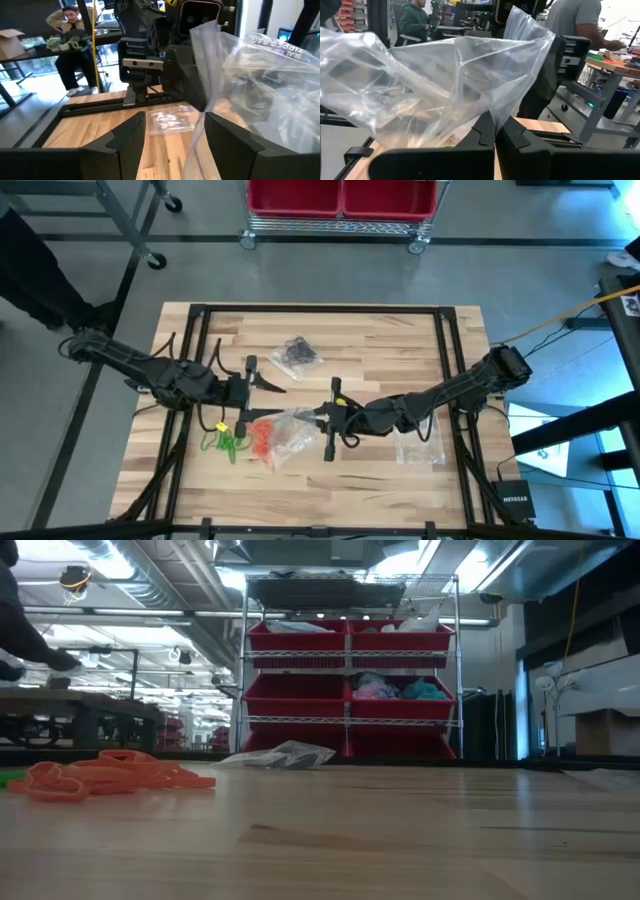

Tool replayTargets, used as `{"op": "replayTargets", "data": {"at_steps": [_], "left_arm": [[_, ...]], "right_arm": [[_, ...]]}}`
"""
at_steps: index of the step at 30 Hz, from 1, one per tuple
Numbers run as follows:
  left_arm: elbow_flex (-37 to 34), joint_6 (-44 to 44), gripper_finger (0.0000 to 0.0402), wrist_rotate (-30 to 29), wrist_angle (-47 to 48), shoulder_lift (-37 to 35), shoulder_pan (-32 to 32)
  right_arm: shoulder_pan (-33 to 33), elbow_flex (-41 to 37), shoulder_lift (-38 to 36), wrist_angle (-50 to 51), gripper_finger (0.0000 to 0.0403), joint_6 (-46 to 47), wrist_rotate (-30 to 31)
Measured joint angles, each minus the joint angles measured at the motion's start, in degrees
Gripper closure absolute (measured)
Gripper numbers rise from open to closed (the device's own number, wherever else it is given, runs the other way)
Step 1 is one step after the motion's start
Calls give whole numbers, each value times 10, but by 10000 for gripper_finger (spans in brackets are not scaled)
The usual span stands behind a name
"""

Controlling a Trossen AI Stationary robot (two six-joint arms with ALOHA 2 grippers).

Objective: Sort rubber bands
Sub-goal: Open the transparent zip bag

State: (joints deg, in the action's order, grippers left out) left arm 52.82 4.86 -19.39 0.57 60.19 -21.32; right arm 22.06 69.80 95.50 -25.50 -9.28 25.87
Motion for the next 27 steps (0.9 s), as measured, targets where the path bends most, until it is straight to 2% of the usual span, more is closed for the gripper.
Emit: {"op": "replayTargets", "data": {"at_steps": [12, 17, 27], "left_arm": [[0, -12, 204, 1, -3, 12, -3], [0, 7, 204, -28, 1, 5, -3], [0, 14, 204, -37, 0, -12, -3]], "right_arm": [[-8, 0, 0, 0, 403, 0, 0], [-7, 0, 0, 0, 403, 0, 0], [-7, 0, 0, 1, 403, 0, -15]]}}
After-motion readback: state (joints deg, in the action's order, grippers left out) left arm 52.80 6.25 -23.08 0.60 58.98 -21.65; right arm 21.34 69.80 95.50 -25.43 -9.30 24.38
